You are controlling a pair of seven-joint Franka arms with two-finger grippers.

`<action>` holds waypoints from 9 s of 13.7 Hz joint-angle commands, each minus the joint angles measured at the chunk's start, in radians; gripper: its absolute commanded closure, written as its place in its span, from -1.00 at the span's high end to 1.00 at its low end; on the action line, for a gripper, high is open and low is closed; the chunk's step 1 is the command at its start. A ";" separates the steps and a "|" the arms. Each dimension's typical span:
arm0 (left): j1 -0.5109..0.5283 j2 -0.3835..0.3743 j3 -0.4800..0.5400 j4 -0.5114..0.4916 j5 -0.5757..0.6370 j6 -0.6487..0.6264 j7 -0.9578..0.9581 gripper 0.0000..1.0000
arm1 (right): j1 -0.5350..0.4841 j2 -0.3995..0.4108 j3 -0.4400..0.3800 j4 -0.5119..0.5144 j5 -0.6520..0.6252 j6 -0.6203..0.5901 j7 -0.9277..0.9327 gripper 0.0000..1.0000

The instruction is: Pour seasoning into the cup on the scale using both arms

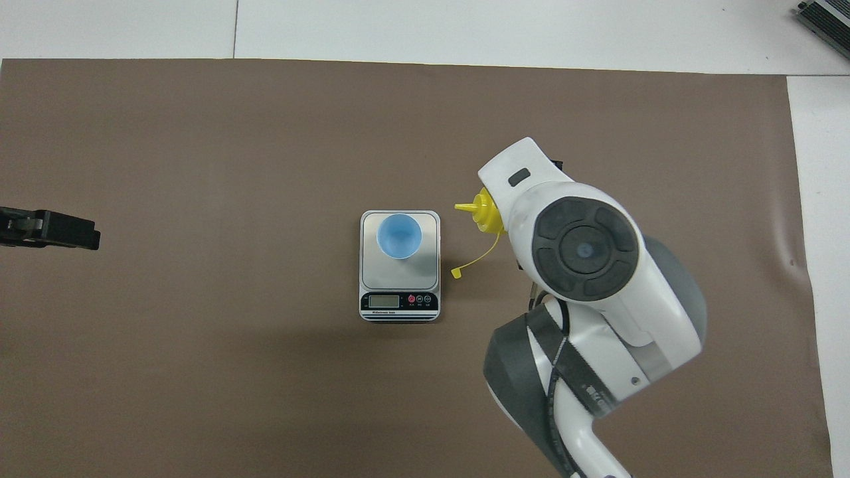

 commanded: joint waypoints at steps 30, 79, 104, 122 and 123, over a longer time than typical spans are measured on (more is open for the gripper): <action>0.012 -0.020 -0.005 -0.016 -0.005 -0.008 0.011 1.00 | -0.635 -0.042 0.003 -0.536 1.869 0.264 -1.411 -1.00; 0.012 -0.020 -0.005 -0.016 -0.005 -0.008 0.011 1.00 | -0.767 -0.101 0.009 -0.317 0.877 0.183 -0.964 1.00; 0.012 -0.020 -0.005 -0.016 -0.005 -0.008 0.011 1.00 | -0.335 -0.084 0.018 0.165 0.226 -0.322 0.881 1.00; 0.012 -0.020 -0.005 -0.016 -0.007 -0.008 0.011 1.00 | -0.383 -0.111 0.006 0.190 0.279 -0.425 0.879 1.00; 0.012 -0.020 -0.005 -0.016 -0.007 -0.008 0.011 1.00 | -0.385 -0.113 0.006 0.185 0.279 -0.425 0.878 1.00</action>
